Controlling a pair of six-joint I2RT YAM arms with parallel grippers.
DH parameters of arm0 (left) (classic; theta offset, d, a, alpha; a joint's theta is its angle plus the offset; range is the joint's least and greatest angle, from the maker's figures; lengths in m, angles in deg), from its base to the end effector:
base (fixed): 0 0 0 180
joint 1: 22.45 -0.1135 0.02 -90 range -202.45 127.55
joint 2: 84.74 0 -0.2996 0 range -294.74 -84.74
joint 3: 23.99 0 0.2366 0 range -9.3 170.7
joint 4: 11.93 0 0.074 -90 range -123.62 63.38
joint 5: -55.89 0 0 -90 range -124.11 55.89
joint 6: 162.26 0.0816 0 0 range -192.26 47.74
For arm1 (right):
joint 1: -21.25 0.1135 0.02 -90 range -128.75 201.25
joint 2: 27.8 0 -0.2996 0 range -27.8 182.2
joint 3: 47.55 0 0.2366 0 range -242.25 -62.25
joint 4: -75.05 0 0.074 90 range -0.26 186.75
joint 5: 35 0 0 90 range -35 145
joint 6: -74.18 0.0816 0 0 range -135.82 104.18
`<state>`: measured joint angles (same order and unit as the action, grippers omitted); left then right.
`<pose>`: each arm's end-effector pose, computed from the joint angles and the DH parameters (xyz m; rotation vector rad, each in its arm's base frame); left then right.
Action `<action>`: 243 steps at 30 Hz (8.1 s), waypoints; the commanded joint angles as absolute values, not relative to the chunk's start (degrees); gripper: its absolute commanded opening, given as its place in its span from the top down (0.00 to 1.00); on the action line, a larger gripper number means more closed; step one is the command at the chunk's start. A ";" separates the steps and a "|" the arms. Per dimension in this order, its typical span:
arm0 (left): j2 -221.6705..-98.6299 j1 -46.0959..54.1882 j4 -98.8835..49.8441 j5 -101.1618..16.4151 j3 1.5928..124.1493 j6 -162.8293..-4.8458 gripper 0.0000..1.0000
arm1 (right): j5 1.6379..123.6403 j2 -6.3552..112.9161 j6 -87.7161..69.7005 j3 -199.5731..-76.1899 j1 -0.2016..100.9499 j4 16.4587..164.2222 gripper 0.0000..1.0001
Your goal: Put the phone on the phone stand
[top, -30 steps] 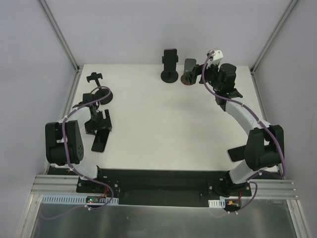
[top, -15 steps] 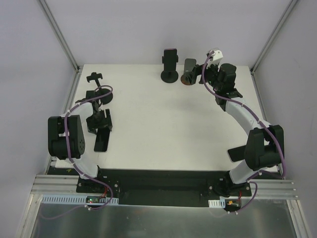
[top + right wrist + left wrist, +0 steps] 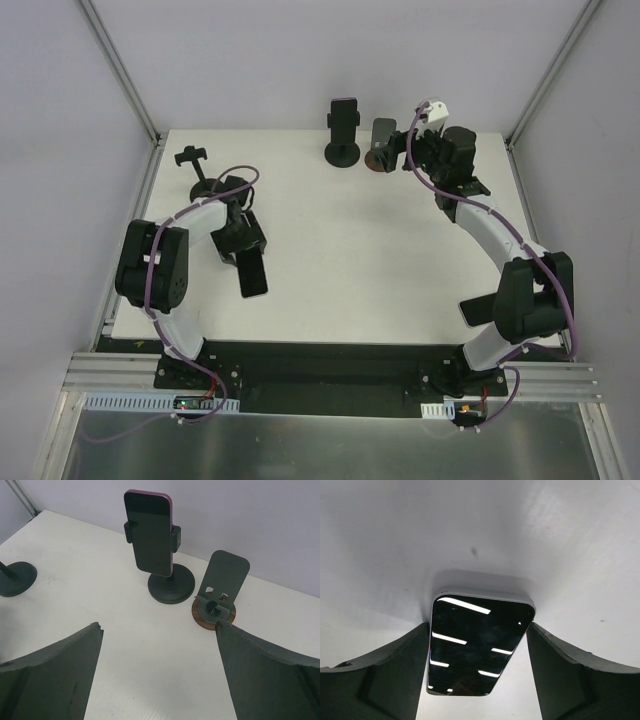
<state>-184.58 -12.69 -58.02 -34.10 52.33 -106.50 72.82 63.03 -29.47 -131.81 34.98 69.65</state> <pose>0.3374 -0.0580 0.1684 -0.5948 2.7417 -0.1888 0.3934 0.1218 0.3829 -0.6087 1.4751 0.2483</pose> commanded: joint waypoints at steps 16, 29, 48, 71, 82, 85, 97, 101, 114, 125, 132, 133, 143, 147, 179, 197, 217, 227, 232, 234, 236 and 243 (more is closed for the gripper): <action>-180.48 -3.99 -56.86 -32.53 58.47 -123.17 0.10 | 65.55 62.65 -33.58 -141.61 41.11 81.12 0.04; -144.00 -21.40 -52.21 -31.24 59.62 -101.62 0.01 | 60.97 74.58 -1.33 -166.99 55.67 117.25 0.04; -127.46 -22.01 -34.80 -25.59 41.33 -93.79 0.01 | 51.74 102.43 -1.38 -190.89 75.03 133.74 0.04; -127.37 -22.10 -34.71 -26.64 39.92 -95.11 0.03 | 44.71 114.84 -2.99 -200.50 80.13 145.47 0.04; -127.99 -23.42 -34.80 -28.31 40.10 -95.99 0.04 | 44.01 117.48 -2.11 -202.79 80.57 145.56 0.04; -128.16 -23.77 -34.71 -28.92 40.01 -96.43 0.05 | 44.27 117.66 -1.85 -202.87 81.01 145.29 0.04; -127.81 -24.04 -34.62 -28.84 39.74 -96.96 0.06 | 43.92 120.82 -1.50 -206.55 81.63 146.17 0.03; -127.81 -24.04 -34.71 -28.93 39.74 -97.13 0.06 | 44.19 122.49 -1.23 -207.44 81.63 147.31 0.01; -127.72 -24.39 -34.71 -29.54 39.66 -97.57 0.06 | 41.64 125.04 -1.67 -209.55 81.11 151.44 0.23; -128.16 -24.47 -34.71 -29.98 39.48 -97.66 0.07 | 36.81 118.64 -4.57 -201.58 80.22 149.78 0.64; -128.34 -24.47 -34.71 -30.42 39.31 -98.01 0.07 | 35.58 110.38 -7.56 -187.07 76.89 142.06 0.99; -128.34 -24.47 -34.71 -30.51 39.31 -98.10 0.07 | 35.49 108.19 -7.65 -185.49 76.62 140.82 0.99; -128.51 -24.47 -34.62 -30.51 39.22 -98.19 0.07 | 41.11 105.70 -9.84 -179.05 73.98 136.76 0.63; -128.51 -24.47 -34.71 -30.60 39.22 -98.27 0.07 | 42.77 107.55 -10.28 -181.16 73.63 138.70 0.38; -128.95 -24.47 -34.62 -31.12 39.04 -98.71 0.07 | 43.75 110.90 -11.87 -183.89 72.05 140.46 0.69; -127.20 -24.47 -34.53 -31.65 38.87 -99.33 0.06 | 26.89 76.63 -13.80 -142.87 72.05 96.10 0.99; -128.60 -24.47 -34.71 -35.87 39.74 -100.65 0.06 | 12.19 80.81 -20.64 -152.84 46.40 67.07 0.99; -131.94 -24.47 -35.50 -38.68 40.98 -100.29 0.07 | 17.29 98.32 -26.72 -171.93 44.89 63.83 0.99; -131.94 -25.44 -35.68 -39.30 41.68 -100.21 0.08 | 20.28 101.13 -31.02 -173.78 44.80 61.63 0.99; -131.85 -25.70 -35.94 -39.47 41.85 -100.29 0.08 | 20.81 102.27 -32.08 -174.30 44.63 60.57 0.99; -131.85 -25.88 -35.85 -39.91 41.77 -100.38 0.09 | 21.24 103.41 -33.57 -175.27 44.63 60.13 0.99; -132.73 -26.32 -35.94 -40.53 41.59 -100.73 0.09 | 23.62 106.58 -33.22 -178.79 43.22 60.13 0.99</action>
<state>-132.40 -25.57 -36.64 -38.91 39.48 -99.96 22.16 106.37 -32.01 -173.36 44.25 67.02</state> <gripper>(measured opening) 0.916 0.704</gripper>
